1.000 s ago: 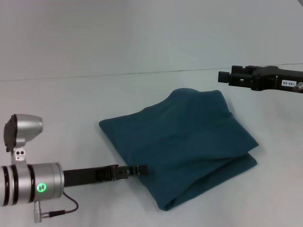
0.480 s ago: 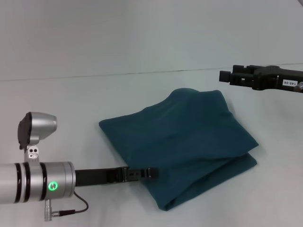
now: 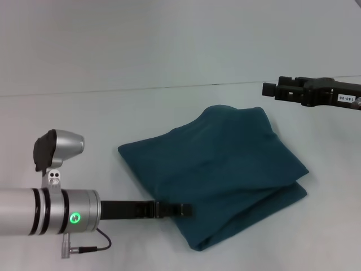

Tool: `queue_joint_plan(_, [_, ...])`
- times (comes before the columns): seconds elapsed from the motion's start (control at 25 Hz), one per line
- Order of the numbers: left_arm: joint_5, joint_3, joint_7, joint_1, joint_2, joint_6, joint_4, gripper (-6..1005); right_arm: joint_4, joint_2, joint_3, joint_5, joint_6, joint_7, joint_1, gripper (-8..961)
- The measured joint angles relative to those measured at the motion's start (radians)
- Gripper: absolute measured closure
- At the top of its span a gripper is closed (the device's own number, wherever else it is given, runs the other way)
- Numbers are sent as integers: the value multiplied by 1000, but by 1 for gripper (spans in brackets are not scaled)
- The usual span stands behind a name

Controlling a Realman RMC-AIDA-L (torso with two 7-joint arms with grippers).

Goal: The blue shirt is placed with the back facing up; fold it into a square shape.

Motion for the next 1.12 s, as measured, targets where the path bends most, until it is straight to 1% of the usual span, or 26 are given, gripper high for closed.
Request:
queue_joint_plan(0.08, [0,0,2,-2,0,-1,1,163,0,0,0,0,0,0,-1,203])
queue_joint_plan(0.28, [0,1,2,-5,0,-2,3,396,0,0,2,0,1,0,-3,208])
queue_joint_plan(0.6, [-2,-1,2,-10,4,-1,24,638,0,2,2,0,9,-1,-7,208])
queue_joint_plan(0.8, [-1,-5,-3,-11,8,-3,67,805,5,7,2,0,12,-2,-8,209])
queue_joint_plan(0.84, [3,-8,-5,-12,16,-6,94,838,6,9,2,0,16,-2,-8,209])
queue_joint_plan(0.88, [3,-9,-5,-12,18,-6,97,853,6,12,2,0,20,-2,-8,209])
queue_joint_plan(1.04, [5,-11,-5,-13,37,-15,126,914,8,19,-4,0,35,-3,-8,208])
queue_joint_plan(1.12, [6,-12,-1,-9,47,-26,138,914,11,20,-6,0,36,-3,-7,208])
